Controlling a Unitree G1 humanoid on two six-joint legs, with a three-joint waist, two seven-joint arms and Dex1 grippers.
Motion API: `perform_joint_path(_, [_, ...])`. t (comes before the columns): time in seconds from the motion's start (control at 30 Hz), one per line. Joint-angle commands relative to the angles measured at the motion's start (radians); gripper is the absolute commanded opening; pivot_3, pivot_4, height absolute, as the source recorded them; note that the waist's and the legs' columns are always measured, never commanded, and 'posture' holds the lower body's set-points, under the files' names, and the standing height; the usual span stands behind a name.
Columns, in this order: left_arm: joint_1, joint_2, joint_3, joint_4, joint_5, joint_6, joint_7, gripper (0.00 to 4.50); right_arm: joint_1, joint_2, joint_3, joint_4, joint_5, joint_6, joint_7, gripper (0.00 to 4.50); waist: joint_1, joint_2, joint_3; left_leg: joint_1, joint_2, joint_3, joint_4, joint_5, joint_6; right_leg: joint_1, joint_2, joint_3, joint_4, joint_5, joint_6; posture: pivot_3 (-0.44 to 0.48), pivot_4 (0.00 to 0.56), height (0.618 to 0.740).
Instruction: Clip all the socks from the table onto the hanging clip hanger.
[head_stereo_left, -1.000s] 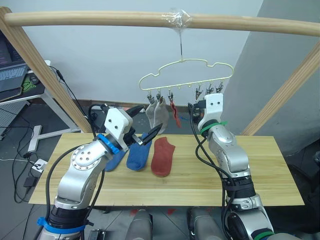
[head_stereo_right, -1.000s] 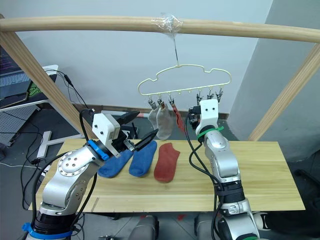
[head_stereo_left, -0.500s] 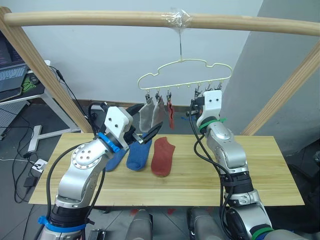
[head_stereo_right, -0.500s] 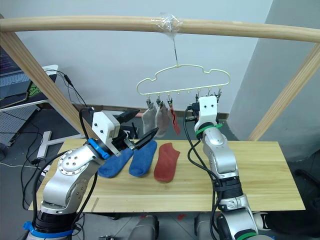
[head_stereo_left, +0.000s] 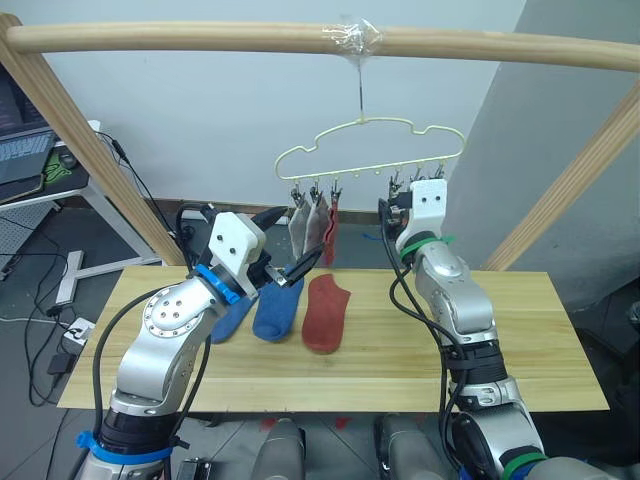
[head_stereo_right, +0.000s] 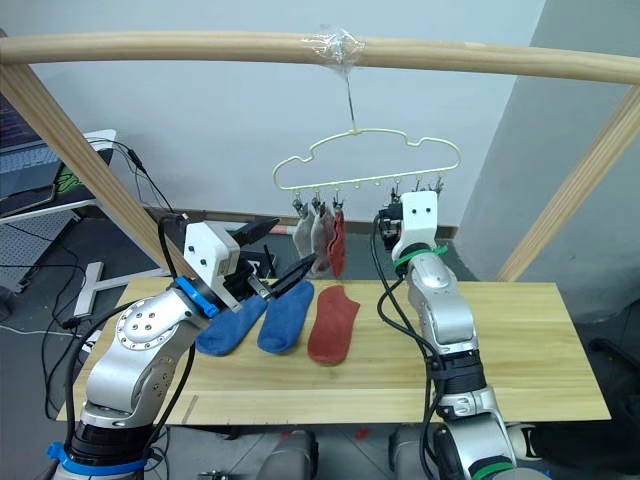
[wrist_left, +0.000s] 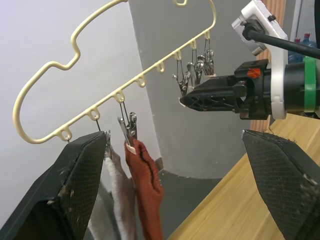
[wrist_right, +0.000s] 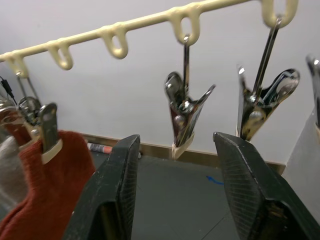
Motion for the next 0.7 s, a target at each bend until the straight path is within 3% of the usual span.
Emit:
perform_joint_path(0.03, [-0.015, -0.008, 0.018, -0.026, 0.000, -0.007, 0.005, 4.50, -0.043, 0.003, -0.012, 0.012, 0.004, -0.028, -0.007, 2.50, 0.000, 0.000, 0.000, 0.000, 0.000, 0.000, 0.000, 0.000, 0.000, 0.000, 0.000, 0.000, 0.000, 0.000, 0.000, 0.146, 0.183, 0.740])
perform_joint_path(0.7, [-0.070, -0.027, 0.047, -0.073, -0.063, 0.056, 0.009, 4.50, -0.136, 0.033, -0.005, 0.110, 0.008, -0.098, 0.022, 2.50, 0.001, 0.002, 0.001, 0.000, 0.000, 0.000, -0.003, 0.000, 0.000, -0.001, 0.000, 0.000, 0.000, -0.001, -0.001, 0.168, 0.170, 0.740])
